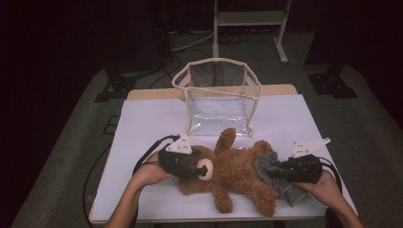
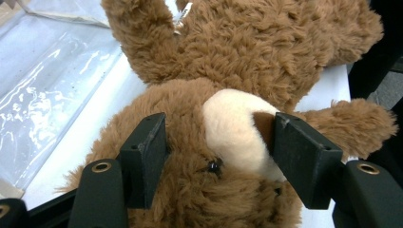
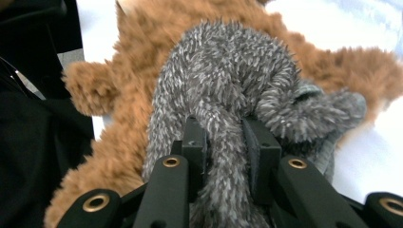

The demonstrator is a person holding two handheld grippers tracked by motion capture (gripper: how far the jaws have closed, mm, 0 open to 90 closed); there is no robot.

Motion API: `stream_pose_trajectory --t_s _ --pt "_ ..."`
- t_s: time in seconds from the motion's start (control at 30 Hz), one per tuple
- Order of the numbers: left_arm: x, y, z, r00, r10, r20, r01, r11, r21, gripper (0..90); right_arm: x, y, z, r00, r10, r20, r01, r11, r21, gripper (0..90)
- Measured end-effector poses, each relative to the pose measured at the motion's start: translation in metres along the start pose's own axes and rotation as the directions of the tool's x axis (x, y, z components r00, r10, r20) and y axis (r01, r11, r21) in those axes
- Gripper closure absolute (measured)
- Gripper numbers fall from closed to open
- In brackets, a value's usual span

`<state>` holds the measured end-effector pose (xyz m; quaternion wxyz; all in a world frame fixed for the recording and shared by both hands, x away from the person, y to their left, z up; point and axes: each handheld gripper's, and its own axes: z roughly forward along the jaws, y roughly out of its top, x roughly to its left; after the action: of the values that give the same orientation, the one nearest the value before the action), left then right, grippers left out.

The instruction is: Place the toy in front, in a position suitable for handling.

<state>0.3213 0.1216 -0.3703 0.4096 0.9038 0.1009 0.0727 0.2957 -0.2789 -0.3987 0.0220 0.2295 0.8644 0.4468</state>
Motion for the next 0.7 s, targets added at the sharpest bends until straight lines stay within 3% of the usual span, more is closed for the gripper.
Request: stream_pose_trajectory --t_s 0.17,0.43,0.5,0.6,0.63,0.7 --pt "0.002 0.0 -0.002 0.9999 -0.008 -0.012 0.008 1.0 -0.003 36.3 0.005 0.016 -0.001 0.9989 -0.043 -0.018 0.043 0.999 -0.011 72.6" --pt "0.004 -0.002 -0.002 0.9998 -0.016 -0.011 0.016 0.9998 -0.014 35.9 0.001 -0.003 0.004 0.9997 0.0 -0.026 0.002 0.999 0.051 72.7" --pt "0.003 -0.001 0.0 0.9999 -0.016 -0.003 0.016 0.9998 -0.012 36.4 0.004 0.004 -0.001 0.9996 -0.015 -0.023 0.015 0.999 0.03 72.7" --pt "0.001 0.001 0.002 1.0 0.0 0.008 0.0 1.0 -0.001 36.6 0.011 0.033 -0.005 0.9965 -0.082 -0.014 0.082 0.997 -0.003 72.7" --pt "0.0 0.002 0.003 0.9999 0.006 0.015 -0.006 1.0 0.0 36.7 0.014 0.052 0.0 0.9922 -0.124 -0.013 0.124 0.992 -0.009 72.7" --pt "-0.001 0.002 0.003 0.9998 0.01 0.014 -0.01 1.0 0.0 36.6 0.018 0.071 0.012 0.9848 -0.172 -0.023 0.172 0.985 0.006 72.7"
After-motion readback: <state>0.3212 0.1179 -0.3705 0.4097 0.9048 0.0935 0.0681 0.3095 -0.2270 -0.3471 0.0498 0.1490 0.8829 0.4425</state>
